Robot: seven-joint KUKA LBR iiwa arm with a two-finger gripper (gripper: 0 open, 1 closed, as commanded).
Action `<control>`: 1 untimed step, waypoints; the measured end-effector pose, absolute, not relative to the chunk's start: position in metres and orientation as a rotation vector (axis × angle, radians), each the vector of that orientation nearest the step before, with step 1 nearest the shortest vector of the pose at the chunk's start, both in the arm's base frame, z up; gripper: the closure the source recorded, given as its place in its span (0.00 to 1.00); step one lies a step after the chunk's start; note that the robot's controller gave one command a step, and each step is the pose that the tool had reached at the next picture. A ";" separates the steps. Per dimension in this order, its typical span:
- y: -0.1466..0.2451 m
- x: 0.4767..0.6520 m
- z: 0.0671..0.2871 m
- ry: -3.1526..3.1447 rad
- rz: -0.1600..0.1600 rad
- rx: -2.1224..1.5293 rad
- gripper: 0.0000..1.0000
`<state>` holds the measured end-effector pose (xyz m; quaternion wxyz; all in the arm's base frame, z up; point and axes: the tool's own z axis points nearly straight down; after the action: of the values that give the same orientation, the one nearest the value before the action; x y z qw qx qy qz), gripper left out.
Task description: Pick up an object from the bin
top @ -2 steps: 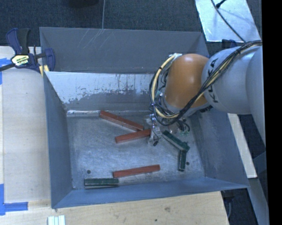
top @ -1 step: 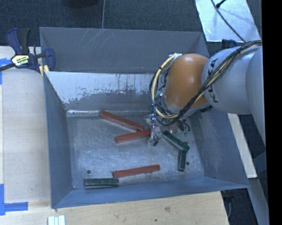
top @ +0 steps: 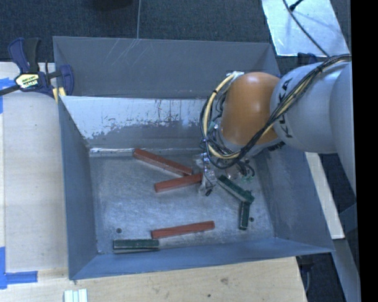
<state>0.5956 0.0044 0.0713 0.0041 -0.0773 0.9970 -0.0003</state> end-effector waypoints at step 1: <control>0.004 0.596 0.071 3.124 -0.001 -0.242 1.00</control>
Offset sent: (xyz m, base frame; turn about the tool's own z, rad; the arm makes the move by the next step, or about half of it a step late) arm 0.0000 0.0000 0.0000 0.0000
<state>0.5956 0.0044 0.0713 0.0041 -0.0773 0.9970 -0.0003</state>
